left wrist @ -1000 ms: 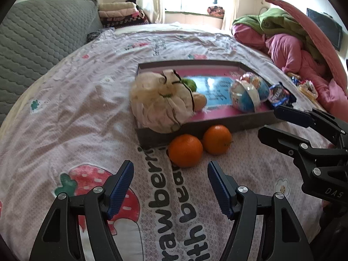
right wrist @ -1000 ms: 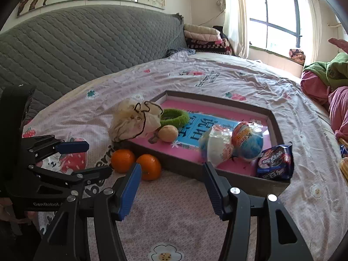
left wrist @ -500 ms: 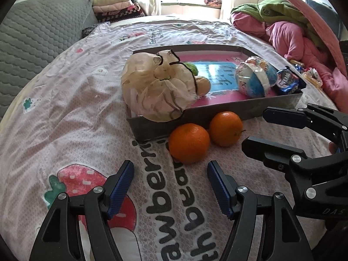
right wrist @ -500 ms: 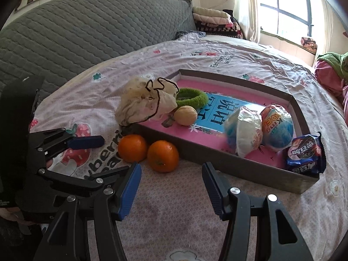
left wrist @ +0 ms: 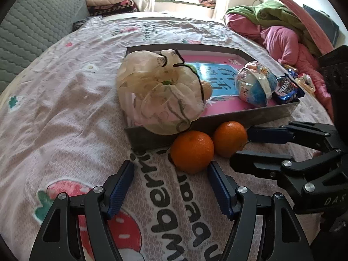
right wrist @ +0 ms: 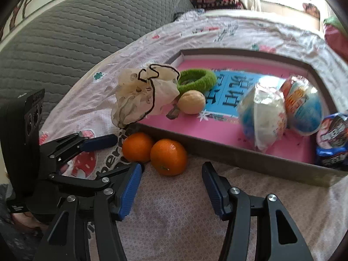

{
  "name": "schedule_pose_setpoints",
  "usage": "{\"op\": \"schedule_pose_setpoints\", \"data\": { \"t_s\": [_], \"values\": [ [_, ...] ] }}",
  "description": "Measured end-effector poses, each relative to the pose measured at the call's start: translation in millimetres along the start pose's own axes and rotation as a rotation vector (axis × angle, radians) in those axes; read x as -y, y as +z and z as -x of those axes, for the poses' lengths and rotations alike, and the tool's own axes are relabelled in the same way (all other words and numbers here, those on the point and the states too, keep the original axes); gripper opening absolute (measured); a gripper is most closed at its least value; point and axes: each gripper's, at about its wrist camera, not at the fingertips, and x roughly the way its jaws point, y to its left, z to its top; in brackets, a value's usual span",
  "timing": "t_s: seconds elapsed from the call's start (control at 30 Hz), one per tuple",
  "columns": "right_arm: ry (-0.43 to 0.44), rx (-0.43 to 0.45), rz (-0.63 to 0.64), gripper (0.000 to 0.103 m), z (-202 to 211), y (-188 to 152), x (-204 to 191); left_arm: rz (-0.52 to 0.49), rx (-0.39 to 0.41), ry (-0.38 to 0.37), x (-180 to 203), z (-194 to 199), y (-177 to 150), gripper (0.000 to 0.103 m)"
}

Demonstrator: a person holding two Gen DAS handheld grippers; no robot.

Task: Organize objects
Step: 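Close the left tool on one orange while the right closes on the other orange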

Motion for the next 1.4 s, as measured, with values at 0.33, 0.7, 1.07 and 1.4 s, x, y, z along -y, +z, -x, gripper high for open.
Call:
{"op": "schedule_pose_setpoints", "data": {
  "t_s": [0.33,0.7,1.07,1.4],
  "values": [
    [0.046,-0.007,-0.053,0.042,-6.0,7.4,10.0,-0.054,0.011,0.016,13.4,-11.5,7.7,0.068],
    [0.037,0.013,-0.024,0.035,-4.1,5.5,5.7,-0.085,0.021,-0.005,25.5,-8.6,6.0,0.039],
    [0.055,0.037,-0.04,0.032,4.3,3.1,6.9,-0.059,0.032,-0.008,23.9,-3.1,4.7,0.039],
    [0.092,0.029,-0.077,0.031,-6.7,1.8,10.5,0.007,0.035,-0.02,7.9,3.3,5.1,0.039]
  ]
}}
